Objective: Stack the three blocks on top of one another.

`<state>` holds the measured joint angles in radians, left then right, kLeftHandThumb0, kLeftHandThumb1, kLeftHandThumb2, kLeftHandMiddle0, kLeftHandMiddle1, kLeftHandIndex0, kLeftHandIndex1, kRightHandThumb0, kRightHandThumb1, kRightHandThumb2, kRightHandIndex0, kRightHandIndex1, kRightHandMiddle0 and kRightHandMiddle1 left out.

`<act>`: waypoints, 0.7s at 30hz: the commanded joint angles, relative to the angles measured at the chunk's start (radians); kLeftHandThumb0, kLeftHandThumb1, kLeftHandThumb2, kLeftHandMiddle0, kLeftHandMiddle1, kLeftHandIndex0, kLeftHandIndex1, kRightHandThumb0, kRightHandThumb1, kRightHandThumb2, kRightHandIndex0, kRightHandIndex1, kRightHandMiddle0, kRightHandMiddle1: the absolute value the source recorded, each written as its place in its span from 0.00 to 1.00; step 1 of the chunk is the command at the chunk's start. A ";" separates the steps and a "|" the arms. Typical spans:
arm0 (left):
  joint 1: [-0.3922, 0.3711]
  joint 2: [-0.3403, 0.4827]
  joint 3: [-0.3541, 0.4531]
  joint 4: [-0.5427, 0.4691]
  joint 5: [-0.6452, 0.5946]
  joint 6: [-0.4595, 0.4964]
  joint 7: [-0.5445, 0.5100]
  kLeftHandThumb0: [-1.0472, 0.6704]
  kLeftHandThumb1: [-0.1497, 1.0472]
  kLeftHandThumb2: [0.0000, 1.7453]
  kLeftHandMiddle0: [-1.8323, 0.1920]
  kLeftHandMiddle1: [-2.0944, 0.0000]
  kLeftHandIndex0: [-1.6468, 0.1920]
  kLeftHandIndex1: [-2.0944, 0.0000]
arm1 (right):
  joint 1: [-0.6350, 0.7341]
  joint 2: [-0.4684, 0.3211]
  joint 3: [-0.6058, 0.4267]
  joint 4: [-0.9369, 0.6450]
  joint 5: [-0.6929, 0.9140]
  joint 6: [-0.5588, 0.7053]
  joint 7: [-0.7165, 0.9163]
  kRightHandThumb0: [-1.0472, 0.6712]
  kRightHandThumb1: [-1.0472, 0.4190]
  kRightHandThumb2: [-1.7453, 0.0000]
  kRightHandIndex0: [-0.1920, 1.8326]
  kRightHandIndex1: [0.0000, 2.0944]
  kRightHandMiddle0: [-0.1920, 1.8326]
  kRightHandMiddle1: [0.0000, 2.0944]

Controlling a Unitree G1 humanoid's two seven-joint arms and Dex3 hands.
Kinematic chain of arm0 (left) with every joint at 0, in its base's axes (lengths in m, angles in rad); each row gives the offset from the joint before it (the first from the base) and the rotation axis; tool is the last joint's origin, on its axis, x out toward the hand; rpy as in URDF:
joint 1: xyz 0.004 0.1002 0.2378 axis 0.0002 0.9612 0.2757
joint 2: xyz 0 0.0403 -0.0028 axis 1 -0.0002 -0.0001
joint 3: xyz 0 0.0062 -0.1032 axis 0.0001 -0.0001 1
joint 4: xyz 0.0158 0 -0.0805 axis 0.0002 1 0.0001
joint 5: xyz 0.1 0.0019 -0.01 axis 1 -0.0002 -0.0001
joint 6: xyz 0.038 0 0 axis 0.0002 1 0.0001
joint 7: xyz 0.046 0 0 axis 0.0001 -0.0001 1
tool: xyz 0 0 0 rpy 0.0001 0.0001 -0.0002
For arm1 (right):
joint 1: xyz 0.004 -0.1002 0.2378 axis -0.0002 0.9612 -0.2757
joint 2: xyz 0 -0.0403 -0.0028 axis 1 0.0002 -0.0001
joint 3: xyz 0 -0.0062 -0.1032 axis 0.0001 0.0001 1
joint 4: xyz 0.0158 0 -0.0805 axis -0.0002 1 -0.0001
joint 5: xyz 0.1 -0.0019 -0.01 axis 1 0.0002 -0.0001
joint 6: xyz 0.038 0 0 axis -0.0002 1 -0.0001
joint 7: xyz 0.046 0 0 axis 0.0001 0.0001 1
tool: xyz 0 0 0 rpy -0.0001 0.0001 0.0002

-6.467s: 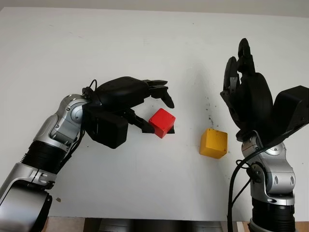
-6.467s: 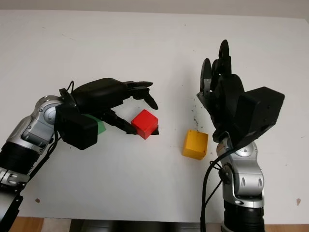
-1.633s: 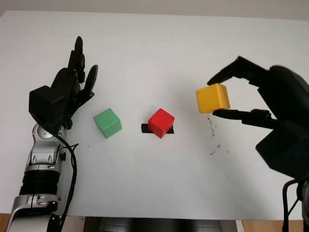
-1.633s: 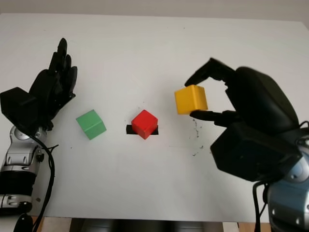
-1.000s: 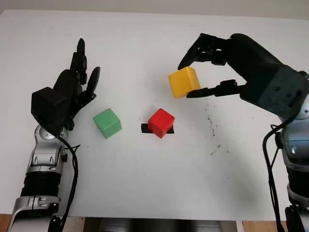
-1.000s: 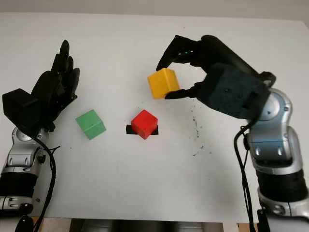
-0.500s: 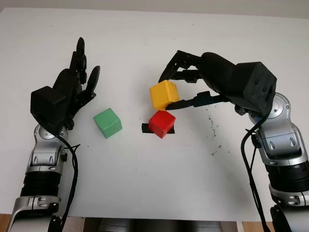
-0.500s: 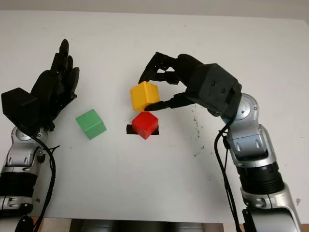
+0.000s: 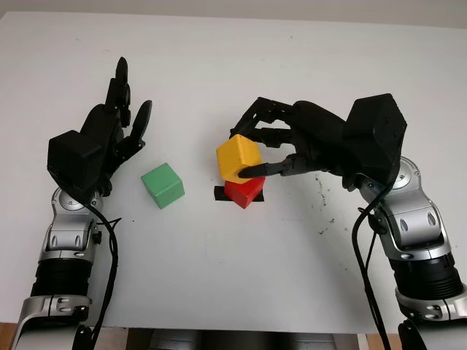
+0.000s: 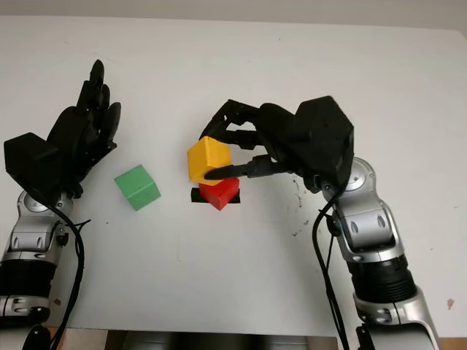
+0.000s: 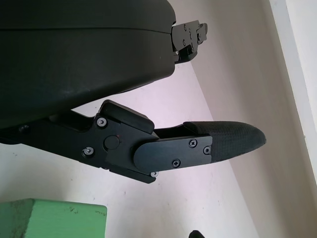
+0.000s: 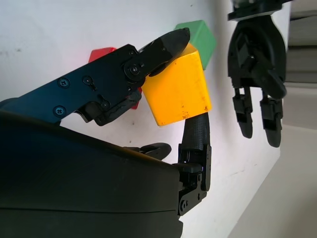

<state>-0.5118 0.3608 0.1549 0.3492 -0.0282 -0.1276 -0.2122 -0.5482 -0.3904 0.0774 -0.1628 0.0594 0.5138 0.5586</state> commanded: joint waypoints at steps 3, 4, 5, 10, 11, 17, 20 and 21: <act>0.001 0.008 -0.002 0.010 0.007 -0.009 0.003 0.11 1.00 0.32 1.00 1.00 1.00 1.00 | 0.027 -0.002 0.002 -0.010 0.012 -0.023 -0.004 0.33 0.07 0.97 0.30 0.00 0.25 0.81; 0.000 0.006 -0.002 0.010 0.006 -0.008 0.005 0.11 1.00 0.32 1.00 1.00 1.00 1.00 | 0.031 -0.004 0.006 -0.001 0.007 -0.041 -0.004 0.33 0.07 0.97 0.30 0.01 0.25 0.81; 0.000 0.005 -0.001 0.010 0.006 -0.007 0.006 0.11 1.00 0.31 1.00 1.00 1.00 1.00 | 0.035 -0.004 0.009 0.010 0.004 -0.055 -0.004 0.33 0.07 0.97 0.31 0.01 0.25 0.81; 0.001 0.005 -0.001 0.012 0.009 -0.004 0.013 0.10 1.00 0.31 1.00 1.00 1.00 1.00 | 0.043 -0.005 0.024 0.072 -0.022 -0.101 -0.014 0.34 0.07 0.97 0.32 0.01 0.24 0.81; 0.002 0.006 -0.002 0.011 0.012 -0.002 0.015 0.10 1.00 0.31 1.00 1.00 1.00 1.00 | 0.042 -0.008 0.027 0.088 -0.030 -0.114 -0.016 0.34 0.07 0.97 0.31 0.01 0.24 0.81; 0.004 0.007 0.001 0.022 0.015 -0.014 0.022 0.09 1.00 0.31 1.00 1.00 1.00 1.00 | 0.036 -0.018 0.032 0.153 -0.067 -0.143 -0.026 0.33 0.06 0.97 0.31 0.01 0.23 0.83; 0.005 0.008 0.002 0.023 0.013 -0.014 0.020 0.09 1.00 0.31 1.00 1.00 1.00 0.99 | 0.044 -0.035 0.038 0.149 -0.093 -0.154 -0.025 0.34 0.06 0.97 0.31 0.00 0.23 0.83; 0.005 0.007 0.004 0.024 0.010 -0.014 0.019 0.09 1.00 0.31 1.00 1.00 1.00 0.99 | 0.049 -0.040 0.040 0.147 -0.102 -0.164 -0.027 0.34 0.06 0.97 0.31 0.00 0.23 0.83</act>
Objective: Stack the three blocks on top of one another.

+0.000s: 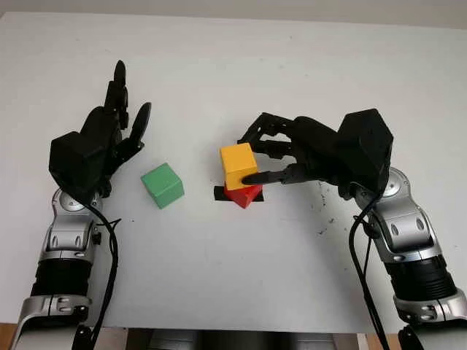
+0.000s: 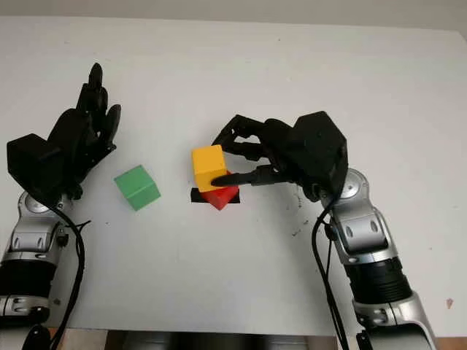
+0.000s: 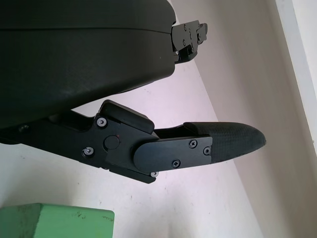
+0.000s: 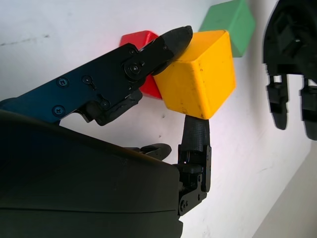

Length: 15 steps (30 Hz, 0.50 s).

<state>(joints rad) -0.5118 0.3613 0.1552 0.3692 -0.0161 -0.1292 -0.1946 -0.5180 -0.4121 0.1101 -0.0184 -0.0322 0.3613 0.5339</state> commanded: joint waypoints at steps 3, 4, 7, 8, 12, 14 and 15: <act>0.001 0.005 0.004 0.011 -0.007 -0.020 -0.002 0.09 1.00 0.30 1.00 1.00 1.00 0.99 | 0.032 -0.027 0.009 -0.002 -0.032 -0.041 -0.009 0.34 0.06 0.97 0.31 0.01 0.24 0.84; 0.000 0.005 0.004 0.012 -0.008 -0.021 -0.003 0.09 1.00 0.30 1.00 1.00 1.00 0.99 | 0.034 -0.028 0.009 -0.003 -0.037 -0.041 -0.010 0.34 0.06 0.97 0.31 0.01 0.24 0.84; -0.002 0.006 0.002 0.018 -0.009 -0.026 -0.006 0.09 1.00 0.30 1.00 1.00 1.00 0.98 | 0.041 -0.029 0.001 -0.010 -0.035 -0.045 -0.008 0.34 0.06 0.97 0.31 0.00 0.24 0.83; -0.003 0.006 0.001 0.017 -0.007 -0.023 -0.005 0.09 1.00 0.30 1.00 1.00 1.00 0.98 | 0.043 -0.030 -0.001 -0.014 -0.035 -0.046 -0.008 0.34 0.06 0.97 0.31 0.00 0.24 0.83; -0.006 0.006 0.001 0.016 -0.008 -0.020 -0.005 0.10 1.00 0.30 1.00 1.00 1.00 0.98 | 0.048 -0.039 -0.003 -0.033 -0.037 -0.042 -0.005 0.34 0.06 0.97 0.31 0.00 0.24 0.83; -0.009 0.006 0.002 0.023 -0.010 -0.030 -0.008 0.10 1.00 0.30 1.00 1.00 1.00 0.98 | 0.051 -0.043 -0.001 -0.041 -0.045 -0.050 -0.007 0.33 0.06 0.97 0.31 0.00 0.24 0.83; -0.010 0.007 0.002 0.027 -0.010 -0.036 -0.010 0.10 1.00 0.30 1.00 1.00 1.00 0.98 | 0.052 -0.044 -0.001 -0.043 -0.047 -0.052 -0.007 0.33 0.06 0.97 0.32 0.01 0.25 0.83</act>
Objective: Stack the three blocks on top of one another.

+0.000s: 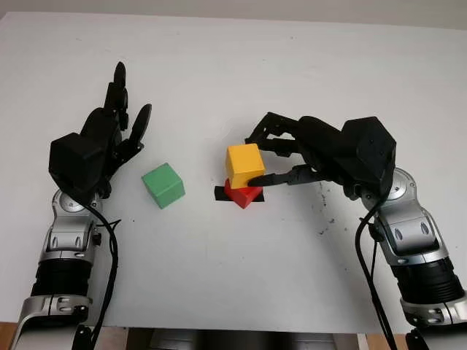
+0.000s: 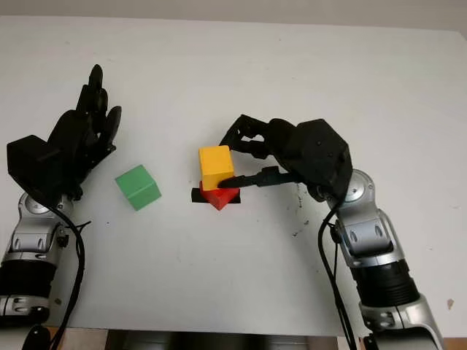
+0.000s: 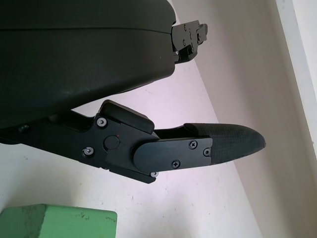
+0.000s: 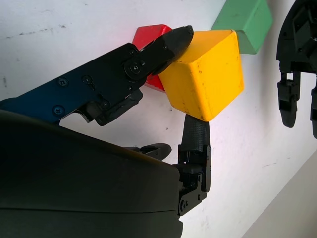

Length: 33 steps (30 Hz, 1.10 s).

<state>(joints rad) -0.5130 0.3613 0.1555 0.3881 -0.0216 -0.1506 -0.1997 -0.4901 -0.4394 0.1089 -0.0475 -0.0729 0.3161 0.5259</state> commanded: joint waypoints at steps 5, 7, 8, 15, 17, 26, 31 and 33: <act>-0.012 0.010 0.002 0.015 -0.003 -0.015 -0.007 0.10 1.00 0.30 1.00 1.00 1.00 0.99 | 0.025 -0.023 -0.004 -0.027 0.005 0.011 0.017 0.34 0.06 0.97 0.31 0.00 0.24 0.83; -0.011 0.009 0.002 0.013 -0.004 -0.012 -0.006 0.10 1.00 0.30 1.00 1.00 1.00 0.99 | 0.024 -0.028 -0.004 -0.037 0.009 0.022 0.027 0.33 0.06 0.97 0.30 0.00 0.24 0.82; -0.011 0.008 0.002 0.012 -0.005 -0.009 -0.006 0.10 1.00 0.30 1.00 1.00 1.00 0.99 | 0.024 -0.031 -0.004 -0.041 0.009 0.025 0.031 0.33 0.06 0.97 0.30 0.00 0.24 0.82; -0.012 0.007 0.002 0.015 -0.006 -0.014 -0.006 0.10 1.00 0.30 1.00 1.00 1.00 0.99 | 0.024 -0.056 0.019 -0.059 -0.013 0.029 0.058 0.27 0.08 0.97 0.22 0.01 0.17 0.63; -0.011 0.009 0.000 0.015 -0.001 -0.017 -0.005 0.10 1.00 0.30 1.00 1.00 1.00 0.99 | 0.019 -0.075 0.038 -0.068 -0.032 0.038 0.080 0.17 0.09 0.97 0.11 0.01 0.10 0.34; -0.002 0.011 0.000 0.006 0.001 -0.018 -0.001 0.10 1.00 0.30 1.00 1.00 1.00 0.99 | 0.035 -0.114 0.051 -0.127 -0.046 -0.023 0.132 0.02 0.12 0.97 0.00 0.00 0.00 0.00; 0.011 0.010 0.004 -0.013 -0.001 -0.029 0.002 0.09 1.00 0.30 1.00 1.00 1.00 1.00 | 0.092 -0.131 -0.017 -0.213 0.014 -0.049 0.143 0.00 0.12 0.97 0.00 0.00 0.00 0.00; 0.017 0.009 0.009 -0.019 -0.001 -0.049 0.008 0.10 1.00 0.30 1.00 0.99 0.99 0.99 | 0.120 -0.134 -0.065 -0.259 0.055 -0.040 0.142 0.00 0.12 0.97 0.00 0.00 0.00 0.00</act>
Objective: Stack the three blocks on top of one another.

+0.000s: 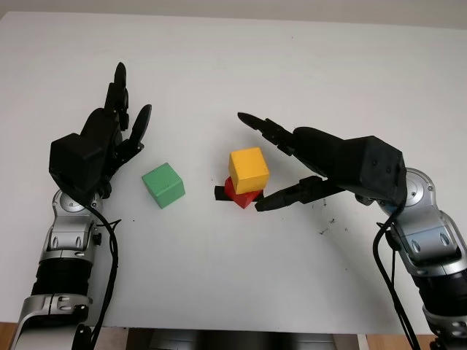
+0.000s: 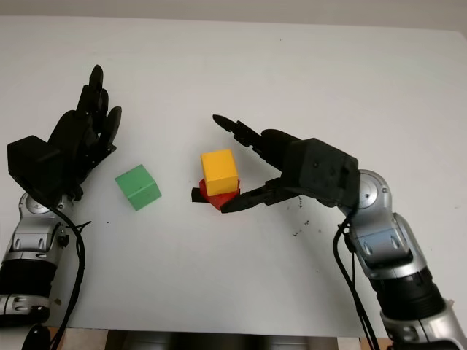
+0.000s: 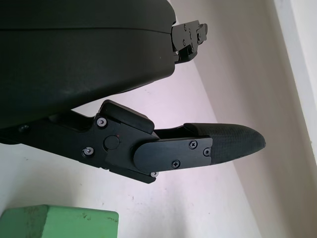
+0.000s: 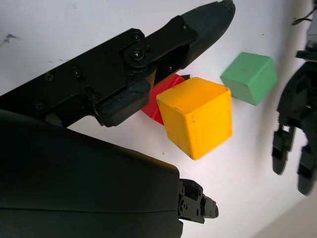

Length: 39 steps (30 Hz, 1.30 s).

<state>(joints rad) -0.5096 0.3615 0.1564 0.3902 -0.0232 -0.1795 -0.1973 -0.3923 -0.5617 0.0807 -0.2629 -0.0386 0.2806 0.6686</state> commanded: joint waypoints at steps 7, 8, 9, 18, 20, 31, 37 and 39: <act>0.020 0.041 0.014 -0.036 -0.002 -0.116 -0.019 0.15 1.00 0.26 0.93 0.96 0.92 0.96 | 0.176 0.204 -0.226 -0.127 0.214 -0.024 -0.241 0.06 0.01 0.69 0.00 0.00 0.00 0.00; 0.016 0.054 0.014 -0.032 -0.003 -0.131 -0.035 0.16 1.00 0.25 0.92 0.96 0.91 0.96 | 0.191 0.232 -0.237 -0.132 0.235 -0.015 -0.272 0.08 0.00 0.64 0.00 0.00 0.00 0.00; 0.012 0.068 0.012 -0.034 0.002 -0.137 -0.047 0.18 1.00 0.25 0.90 0.96 0.89 0.95 | 0.204 0.259 -0.249 -0.136 0.258 -0.005 -0.301 0.11 0.00 0.60 0.00 0.00 0.00 0.00; -0.070 0.207 0.017 0.026 0.004 -0.225 -0.161 0.34 1.00 0.11 0.54 0.89 0.58 0.88 | 0.239 0.368 -0.274 -0.186 0.322 0.135 -0.511 0.15 0.00 0.53 0.00 0.00 0.00 0.00; -0.103 0.268 -0.004 0.063 0.056 -0.283 -0.184 0.34 1.00 0.07 0.51 0.86 0.54 0.86 | 0.238 0.366 -0.277 -0.181 0.322 0.144 -0.525 0.15 0.00 0.53 0.00 0.00 0.00 0.00; -0.315 0.524 -0.218 0.127 0.230 -0.468 -0.571 0.26 0.84 0.02 0.94 0.67 0.65 0.97 | 0.196 0.381 -0.291 -0.135 0.334 0.172 -0.588 0.15 0.00 0.54 0.00 0.00 0.00 0.00; -0.282 0.591 -0.272 -0.011 0.429 -0.568 -0.520 0.28 0.81 0.03 0.95 0.70 0.64 0.97 | 0.190 0.386 -0.288 -0.137 0.328 0.177 -0.610 0.15 0.00 0.54 0.00 0.00 0.00 0.00; -0.260 0.604 -0.274 -0.039 0.464 -0.587 -0.495 0.28 0.81 0.03 0.93 0.75 0.65 0.97 | 0.192 0.384 -0.289 -0.142 0.327 0.184 -0.617 0.15 0.00 0.54 0.00 0.00 0.00 0.00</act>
<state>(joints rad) -0.7910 0.9381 -0.1111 0.3719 0.4275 -0.7573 -0.7043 -0.2017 -0.1806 -0.2027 -0.3927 0.2863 0.4587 0.0557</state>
